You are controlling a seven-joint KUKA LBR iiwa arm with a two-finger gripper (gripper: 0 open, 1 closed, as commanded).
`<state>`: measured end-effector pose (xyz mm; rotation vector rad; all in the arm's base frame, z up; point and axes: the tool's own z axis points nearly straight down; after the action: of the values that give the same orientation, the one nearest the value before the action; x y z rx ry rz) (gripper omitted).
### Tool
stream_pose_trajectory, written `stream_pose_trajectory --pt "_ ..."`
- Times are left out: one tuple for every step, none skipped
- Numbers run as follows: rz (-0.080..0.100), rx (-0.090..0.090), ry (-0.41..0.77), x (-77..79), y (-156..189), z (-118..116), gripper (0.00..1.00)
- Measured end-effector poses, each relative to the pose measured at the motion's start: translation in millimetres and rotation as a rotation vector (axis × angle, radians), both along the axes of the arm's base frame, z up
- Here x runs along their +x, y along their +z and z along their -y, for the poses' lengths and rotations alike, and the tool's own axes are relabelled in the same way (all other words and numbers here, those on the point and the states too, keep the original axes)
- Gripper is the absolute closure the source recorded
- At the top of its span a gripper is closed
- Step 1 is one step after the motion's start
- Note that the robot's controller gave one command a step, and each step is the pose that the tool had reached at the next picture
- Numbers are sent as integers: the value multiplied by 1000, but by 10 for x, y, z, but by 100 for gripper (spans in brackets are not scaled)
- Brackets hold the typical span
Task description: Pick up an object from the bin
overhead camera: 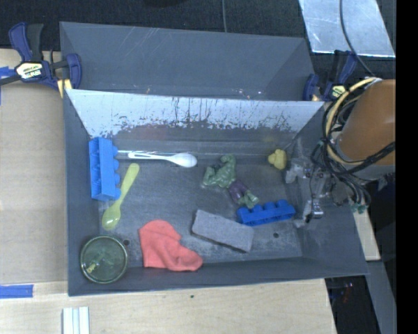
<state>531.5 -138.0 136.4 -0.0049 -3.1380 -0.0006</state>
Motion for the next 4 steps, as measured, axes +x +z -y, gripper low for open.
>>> stream_pose_trajectory --pt "7 -1 3 21 35 -4 0" --pt "10 -2 -68 52 -483 -166 0" --pt "12 -4 178 125 -656 -308 100" --pt "12 -4 179 126 -656 -308 100"
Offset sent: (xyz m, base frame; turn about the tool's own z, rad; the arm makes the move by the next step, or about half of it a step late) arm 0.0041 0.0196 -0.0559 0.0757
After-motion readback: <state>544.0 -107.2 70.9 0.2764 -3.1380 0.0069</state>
